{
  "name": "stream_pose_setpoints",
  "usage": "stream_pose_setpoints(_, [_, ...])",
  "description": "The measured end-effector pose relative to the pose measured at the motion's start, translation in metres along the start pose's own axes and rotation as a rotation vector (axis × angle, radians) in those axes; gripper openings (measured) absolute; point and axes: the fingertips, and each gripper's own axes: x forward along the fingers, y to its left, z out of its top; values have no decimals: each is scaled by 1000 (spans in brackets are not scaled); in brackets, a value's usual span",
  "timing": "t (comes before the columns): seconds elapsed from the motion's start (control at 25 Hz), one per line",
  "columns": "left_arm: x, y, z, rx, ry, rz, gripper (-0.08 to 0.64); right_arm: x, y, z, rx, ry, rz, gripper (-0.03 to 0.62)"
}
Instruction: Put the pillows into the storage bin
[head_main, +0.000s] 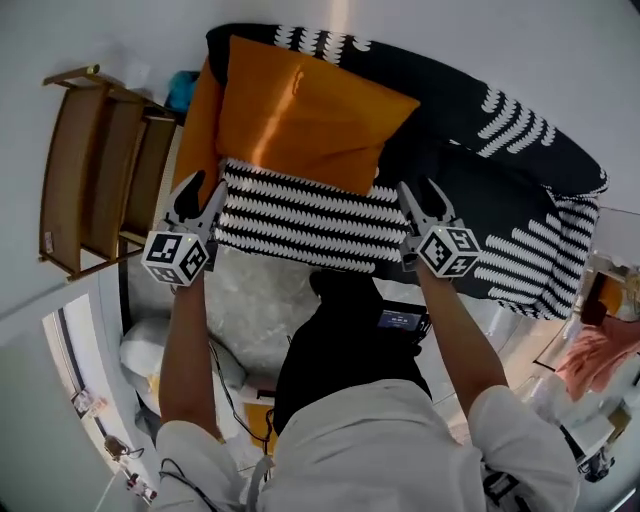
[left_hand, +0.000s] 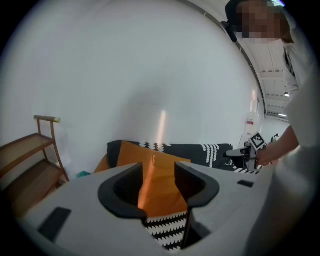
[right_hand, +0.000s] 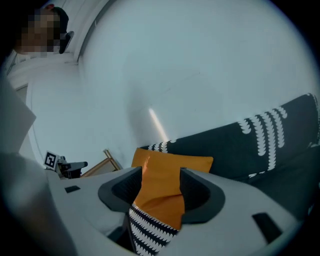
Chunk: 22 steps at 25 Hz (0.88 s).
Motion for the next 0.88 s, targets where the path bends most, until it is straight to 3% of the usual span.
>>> stream_pose_setpoints(0.24, [92, 60, -38, -30, 118, -11, 225, 91, -41, -43, 17, 100, -3, 250])
stream_pose_setpoints(0.44, [157, 112, -70, -31, 192, 17, 245, 143, -88, -94, 159, 202, -62, 273])
stream_pose_setpoints(0.56, [186, 135, -84, -7, 243, 25, 259, 162, -104, -116, 193, 257, -76, 279])
stream_pose_setpoints(0.88, [235, 165, -117, 2, 346, -3, 281, 203, -134, -144, 288, 269, -93, 301])
